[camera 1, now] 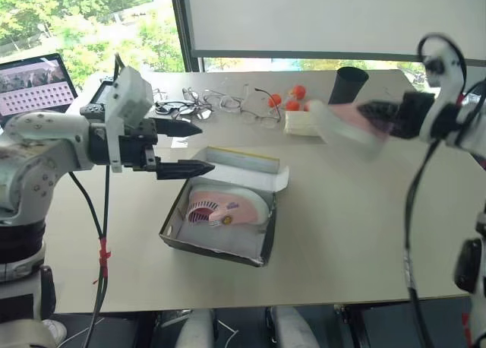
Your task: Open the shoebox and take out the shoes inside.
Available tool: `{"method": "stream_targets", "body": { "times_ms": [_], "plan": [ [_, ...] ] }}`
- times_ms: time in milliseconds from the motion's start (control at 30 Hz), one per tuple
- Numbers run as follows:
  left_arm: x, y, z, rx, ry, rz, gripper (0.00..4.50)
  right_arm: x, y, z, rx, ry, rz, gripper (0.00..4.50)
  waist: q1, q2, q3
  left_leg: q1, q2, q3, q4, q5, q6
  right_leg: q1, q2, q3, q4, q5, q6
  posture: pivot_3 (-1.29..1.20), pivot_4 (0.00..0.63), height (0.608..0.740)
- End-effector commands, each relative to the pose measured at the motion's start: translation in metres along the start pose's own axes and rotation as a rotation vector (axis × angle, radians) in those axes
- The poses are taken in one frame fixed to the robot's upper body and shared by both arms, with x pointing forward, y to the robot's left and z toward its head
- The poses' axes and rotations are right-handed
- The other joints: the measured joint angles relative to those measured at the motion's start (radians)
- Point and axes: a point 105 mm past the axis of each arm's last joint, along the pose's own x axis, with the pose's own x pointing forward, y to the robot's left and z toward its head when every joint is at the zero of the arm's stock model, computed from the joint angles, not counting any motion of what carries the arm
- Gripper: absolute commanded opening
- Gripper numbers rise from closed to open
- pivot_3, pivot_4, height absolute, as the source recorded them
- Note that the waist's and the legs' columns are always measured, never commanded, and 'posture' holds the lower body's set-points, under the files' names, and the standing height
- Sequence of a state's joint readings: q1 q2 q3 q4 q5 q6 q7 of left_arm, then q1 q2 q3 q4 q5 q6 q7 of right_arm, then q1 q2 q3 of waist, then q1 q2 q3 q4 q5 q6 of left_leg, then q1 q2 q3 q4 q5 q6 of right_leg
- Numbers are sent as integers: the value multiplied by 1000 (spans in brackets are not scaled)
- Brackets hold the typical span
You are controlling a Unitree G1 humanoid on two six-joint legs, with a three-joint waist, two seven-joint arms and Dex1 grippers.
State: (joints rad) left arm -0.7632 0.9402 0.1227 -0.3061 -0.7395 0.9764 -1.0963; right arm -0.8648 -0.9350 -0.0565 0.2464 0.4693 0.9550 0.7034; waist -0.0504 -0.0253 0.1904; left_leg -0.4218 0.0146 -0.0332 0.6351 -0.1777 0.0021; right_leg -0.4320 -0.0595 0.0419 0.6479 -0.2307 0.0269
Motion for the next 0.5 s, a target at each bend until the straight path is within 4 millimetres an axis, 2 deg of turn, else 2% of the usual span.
{"method": "stream_targets", "body": {
  "times_ms": [33,67,133,200,267,300,400,500],
  "plan": [
    [-4,-2,8,21,-12,-5,4500,8,-26,-19,-317,86,-162,85,-11,0,0,1,0,1,0,0,0,0,0,1,1,0,0,0,150,740],
    [-4,-2,8,23,-9,-7,4500,13,-32,-30,-390,123,-196,85,-20,0,0,1,0,1,0,0,0,-1,0,2,1,0,0,0,150,740],
    [-3,-1,7,23,-8,-9,4500,22,-33,-42,-393,132,-195,85,-26,1,0,2,1,3,0,0,0,-1,1,4,1,0,0,0,150,740],
    [-3,-1,4,24,7,-5,4500,28,-11,-43,-351,110,-77,761,-33,0,0,2,1,4,-1,0,0,-1,2,6,2,1,-1,0,150,740],
    [-4,-2,2,25,18,-3,4500,27,4,-38,-311,80,7,1191,-37,0,0,2,2,4,-1,0,0,-1,2,6,2,3,-4,0,150,740],
    [-7,-2,2,20,22,2,4500,18,12,-26,-291,54,59,1618,-38,0,0,2,2,4,-1,0,0,-1,2,6,2,3,-5,0,150,740],
    [-15,0,-4,12,55,29,4500,-7,28,20,-415,0,115,2582,-33,2,1,2,1,4,-1,0,0,-1,2,6,2,3,-5,0,150,740],
    [-20,-1,-9,-4,78,28,4500,-20,75,67,-469,-114,272,3677,-29,3,2,0,1,5,0,0,0,-5,1,6,2,3,-4,0,150,740]
  ]
}}
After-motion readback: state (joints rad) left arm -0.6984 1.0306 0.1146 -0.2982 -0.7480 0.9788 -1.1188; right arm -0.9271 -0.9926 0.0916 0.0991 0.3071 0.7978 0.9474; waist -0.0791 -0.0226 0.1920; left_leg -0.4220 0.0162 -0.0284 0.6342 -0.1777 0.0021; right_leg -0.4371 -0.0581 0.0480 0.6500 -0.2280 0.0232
